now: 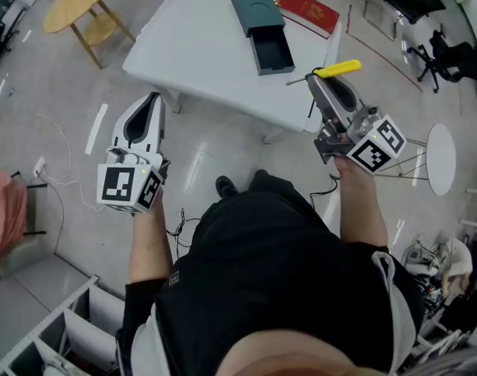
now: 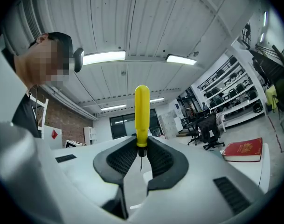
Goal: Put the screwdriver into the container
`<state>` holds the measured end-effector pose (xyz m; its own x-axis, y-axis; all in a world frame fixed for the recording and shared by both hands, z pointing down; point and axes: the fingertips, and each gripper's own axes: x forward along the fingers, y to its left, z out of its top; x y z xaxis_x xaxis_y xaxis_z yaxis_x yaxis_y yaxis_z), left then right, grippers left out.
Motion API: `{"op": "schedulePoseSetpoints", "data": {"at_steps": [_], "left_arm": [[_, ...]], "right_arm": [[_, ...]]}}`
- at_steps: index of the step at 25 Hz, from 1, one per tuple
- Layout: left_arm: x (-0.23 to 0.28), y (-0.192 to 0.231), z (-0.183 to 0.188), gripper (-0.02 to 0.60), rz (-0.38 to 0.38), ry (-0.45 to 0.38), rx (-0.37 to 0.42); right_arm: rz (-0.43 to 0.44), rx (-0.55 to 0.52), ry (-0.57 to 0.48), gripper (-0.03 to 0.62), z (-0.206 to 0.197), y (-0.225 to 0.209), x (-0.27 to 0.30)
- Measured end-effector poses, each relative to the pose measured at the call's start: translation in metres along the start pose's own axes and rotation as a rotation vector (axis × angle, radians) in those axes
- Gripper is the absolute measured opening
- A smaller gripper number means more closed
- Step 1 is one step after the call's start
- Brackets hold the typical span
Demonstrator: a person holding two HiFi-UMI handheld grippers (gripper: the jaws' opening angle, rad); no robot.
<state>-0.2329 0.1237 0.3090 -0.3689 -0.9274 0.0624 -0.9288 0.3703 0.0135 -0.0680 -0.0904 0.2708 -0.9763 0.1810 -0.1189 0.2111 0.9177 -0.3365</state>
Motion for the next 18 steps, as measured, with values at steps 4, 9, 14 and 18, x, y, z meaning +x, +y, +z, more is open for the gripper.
{"op": "schedulePoseSetpoints", "data": {"at_steps": [4, 9, 14, 18], "left_arm": [[0.022, 0.013, -0.008, 0.026, -0.028, 0.000, -0.024], [0.056, 0.013, -0.015, 0.026, -0.097, 0.026, -0.022], [0.090, 0.015, -0.015, 0.026, -0.120, 0.036, -0.012], [0.123, 0.017, -0.010, 0.026, -0.135, 0.046, -0.005]], "right_arm": [[-0.017, -0.005, 0.012, 0.083, -0.001, -0.012, 0.019], [-0.051, 0.002, 0.011, 0.083, -0.006, -0.030, 0.029], [-0.057, 0.013, -0.004, 0.083, -0.002, -0.059, 0.041], [-0.071, 0.022, -0.021, 0.083, 0.007, -0.086, 0.044]]}}
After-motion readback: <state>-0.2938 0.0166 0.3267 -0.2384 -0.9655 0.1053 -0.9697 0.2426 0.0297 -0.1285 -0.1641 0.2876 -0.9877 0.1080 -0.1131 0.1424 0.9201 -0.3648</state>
